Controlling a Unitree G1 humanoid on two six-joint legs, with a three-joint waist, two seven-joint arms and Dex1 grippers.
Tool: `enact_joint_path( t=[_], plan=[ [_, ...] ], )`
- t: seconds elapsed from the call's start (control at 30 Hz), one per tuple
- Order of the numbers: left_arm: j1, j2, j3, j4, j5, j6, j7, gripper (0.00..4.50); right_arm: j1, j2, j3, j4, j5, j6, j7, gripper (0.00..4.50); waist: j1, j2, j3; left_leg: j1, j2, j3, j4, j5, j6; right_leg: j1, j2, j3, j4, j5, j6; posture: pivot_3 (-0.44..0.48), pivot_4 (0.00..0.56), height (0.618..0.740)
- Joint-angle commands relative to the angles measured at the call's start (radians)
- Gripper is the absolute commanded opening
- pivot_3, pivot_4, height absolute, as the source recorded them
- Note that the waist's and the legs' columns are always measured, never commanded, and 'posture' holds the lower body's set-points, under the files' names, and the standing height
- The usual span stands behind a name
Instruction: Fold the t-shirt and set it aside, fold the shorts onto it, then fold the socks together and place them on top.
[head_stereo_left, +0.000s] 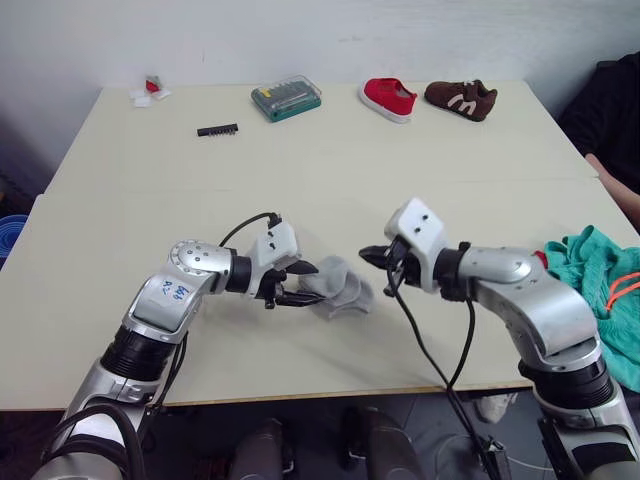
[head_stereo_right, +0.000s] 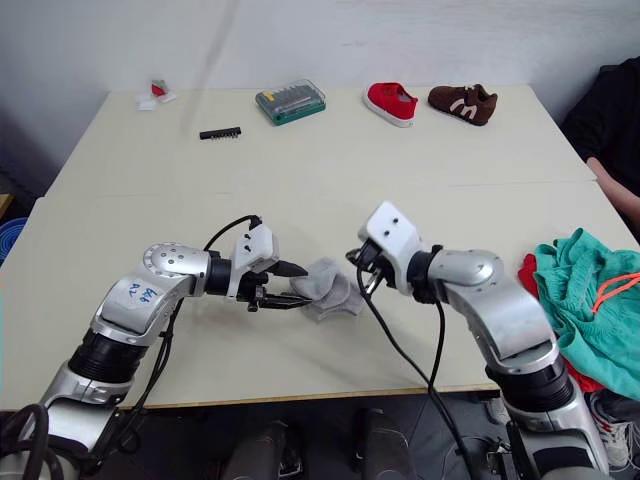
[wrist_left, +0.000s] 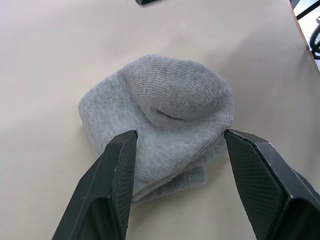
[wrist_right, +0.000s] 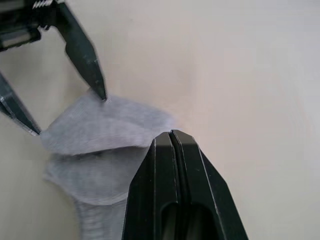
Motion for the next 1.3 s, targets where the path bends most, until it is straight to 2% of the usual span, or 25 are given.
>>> enact_joint_path(
  t=[0.03, 0.17, 0.27, 0.4, 0.53, 0.73, 0.77, 0.93, 1.07, 1.23, 1.3],
  plan=[
    [-0.022, -0.002, 0.008, -0.035, -0.013, -0.008, 0.003, 2.9, -0.032, 0.087, 0.041, -0.002, 0.027, 0.004, -0.04, 0.0, -0.001, 0.0, 0.0, 0.0, 0.0, 0.0, 0.0, 0.0, 0.0, 0.0, 0.0, 0.0, 0.0, 0.0, 0.0, 0.0, 0.15, 0.74],
    [-0.037, -0.001, 0.033, -0.032, -0.04, 0.009, -0.008, 2.9, 0.0, 0.142, 0.138, 0.056, -0.017, -0.045, -0.069, 0.0, 0.001, 0.0, 0.0, 0.0, 0.0, 0.0, 0.0, 0.0, 0.0, -0.001, 0.0, 0.0, 0.001, 0.0, 0.0, 0.0, 0.15, 0.74],
    [-0.048, 0.004, 0.072, -0.038, -0.094, 0.028, -0.032, 2.9, 0.055, 0.099, 0.205, 0.089, -0.073, -0.104, -0.072, 0.0, 0.005, 0.0, 0.0, -0.002, -0.001, 0.0, 0.002, 0.0, 0.001, 0.0, 0.0, 0.0, 0.0, 0.0, 0.0, 0.0, 0.15, 0.74],
    [-0.083, 0.038, 0.113, 0.021, -0.148, 0.032, -0.103, 2.9, 0.124, 0.042, 0.23, 0.087, -0.122, -0.152, -0.074, 0.0, 0.002, 0.0, 0.0, -0.005, -0.002, 0.0, 0.004, -0.001, 0.003, -0.002, -0.001, 0.0, -0.002, 0.001, 0.002, 0.0, 0.15, 0.74],
    [-0.158, 0.008, 0.094, 0.164, -0.118, -0.041, -0.113, 1.97, 0.147, 0.046, 0.215, 0.07, -0.119, -0.159, -0.079, 0.0, 0.003, 0.0, 0.0, -0.004, -0.001, -0.001, 0.004, 0.0, 0.002, -0.001, -0.001, -0.001, 0.0, 0.001, 0.002, 0.0, 0.15, 0.74],
    [-0.271, -0.11, -0.024, 0.383, -0.01, -0.206, -0.147, 0.21, 0.156, 0.067, 0.211, 0.071, -0.12, -0.163, -0.098, 0.0, 0.012, 0.0, 0.0, -0.005, -0.002, -0.002, 0.005, 0.0, 0.002, -0.001, -0.001, -0.002, -0.001, 0.001, 0.002, 0.0, 0.15, 0.74],
    [-0.279, -0.12, -0.047, 0.413, 0.016, -0.237, -0.155, 0.04, 0.157, 0.07, 0.21, 0.071, -0.12, -0.164, -0.1, 0.0, 0.013, 0.0, 0.0, -0.006, -0.002, -0.002, 0.006, 0.0, 0.002, -0.001, -0.001, -0.002, -0.001, 0.001, 0.002, 0.0, 0.15, 0.74],
    [-0.281, -0.124, -0.152, 0.498, 0.136, -0.355, -0.197, 0.04, 0.177, 0.066, 0.196, 0.057, -0.122, -0.176, -0.108, 0.0, 0.002, 0.0, 0.0, -0.008, -0.001, -0.001, 0.007, 0.0, 0.003, -0.003, 0.0, -0.002, 0.0, 0.001, 0.002, 0.0, 0.15, 0.74],
    [-0.274, -0.116, -0.187, 0.553, 0.222, -0.449, -0.179, 0.04, 0.212, 0.052, 0.168, 0.001, -0.1, -0.162, -0.099, 0.0, 0.003, 0.0, 0.0, -0.01, -0.001, -0.002, 0.009, 0.0, 0.003, -0.005, 0.0, -0.002, 0.001, 0.001, 0.002, 0.0, 0.15, 0.74],
    [-0.273, -0.139, -0.176, 0.617, 0.252, -0.515, -0.146, 0.04, 0.339, -0.038, 0.081, -0.134, -0.048, -0.107, -0.071, 0.0, 0.016, 0.0, 0.0, -0.01, -0.001, -0.003, 0.01, -0.002, 0.005, -0.004, -0.001, -0.003, 0.0, 0.001, 0.002, 0.0, 0.15, 0.74],
    [-0.268, -0.151, -0.16, 0.616, 0.238, -0.52, -0.138, 0.04, 0.395, -0.014, -0.042, -0.19, 0.03, -0.053, -0.084, 0.0, 0.017, 0.0, 0.0, -0.01, 0.0, -0.003, 0.011, -0.003, 0.006, -0.002, -0.001, -0.003, 0.0, 0.002, 0.003, 0.0, 0.15, 0.74]
  ],
)
